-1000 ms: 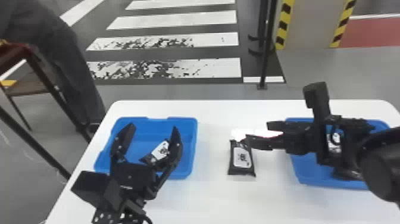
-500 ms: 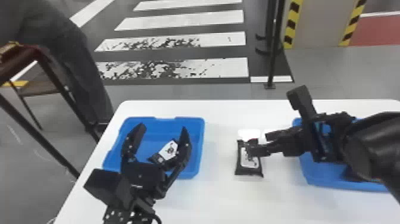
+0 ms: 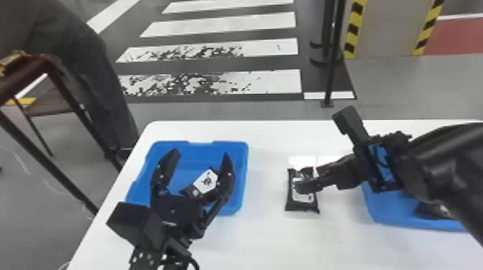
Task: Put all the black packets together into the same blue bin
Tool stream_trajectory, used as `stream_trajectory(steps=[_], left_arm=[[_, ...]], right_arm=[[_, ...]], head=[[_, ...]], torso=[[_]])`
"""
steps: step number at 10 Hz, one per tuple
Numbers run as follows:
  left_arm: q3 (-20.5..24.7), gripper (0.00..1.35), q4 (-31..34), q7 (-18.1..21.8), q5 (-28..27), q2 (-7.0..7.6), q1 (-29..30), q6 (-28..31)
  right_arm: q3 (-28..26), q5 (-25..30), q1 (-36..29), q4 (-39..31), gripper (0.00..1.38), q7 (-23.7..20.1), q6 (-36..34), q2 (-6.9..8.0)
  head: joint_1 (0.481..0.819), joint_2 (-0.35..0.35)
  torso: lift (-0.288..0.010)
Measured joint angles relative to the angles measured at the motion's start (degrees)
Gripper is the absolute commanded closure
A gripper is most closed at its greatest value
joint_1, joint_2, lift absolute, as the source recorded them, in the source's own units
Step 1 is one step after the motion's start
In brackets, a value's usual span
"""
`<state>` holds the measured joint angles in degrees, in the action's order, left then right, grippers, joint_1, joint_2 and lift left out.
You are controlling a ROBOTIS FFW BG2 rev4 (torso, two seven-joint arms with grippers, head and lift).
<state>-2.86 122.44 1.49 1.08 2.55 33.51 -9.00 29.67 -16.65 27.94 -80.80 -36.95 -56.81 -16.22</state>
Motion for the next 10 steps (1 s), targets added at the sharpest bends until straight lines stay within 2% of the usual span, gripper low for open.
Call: stream_trajectory(steps=[6, 8, 10], left_arm=[[-1.12, 0.14, -1.60, 0.00, 0.65, -0.01, -1.25, -0.66], [-1.75, 0.14, -2.20, 0.00, 0.98, -0.01, -1.80, -0.85], [-1.89, 0.14, -2.54, 0.00, 1.15, -0.01, -2.01, -1.07]], right_arm=[[5.24, -0.14, 4.04, 10.57, 0.17, 0.09, 6.65, 0.67], [7.00, -2.15, 4.69, 13.97, 0.18, 0.38, 11.04, 0.77], [8.74, -4.08, 5.20, 16.02, 0.24, 0.76, 12.13, 0.86]], head=[[0.695, 0.162], [0.695, 0.160], [0.695, 0.165]], torso=[[-0.110], [-0.110], [-0.110]])
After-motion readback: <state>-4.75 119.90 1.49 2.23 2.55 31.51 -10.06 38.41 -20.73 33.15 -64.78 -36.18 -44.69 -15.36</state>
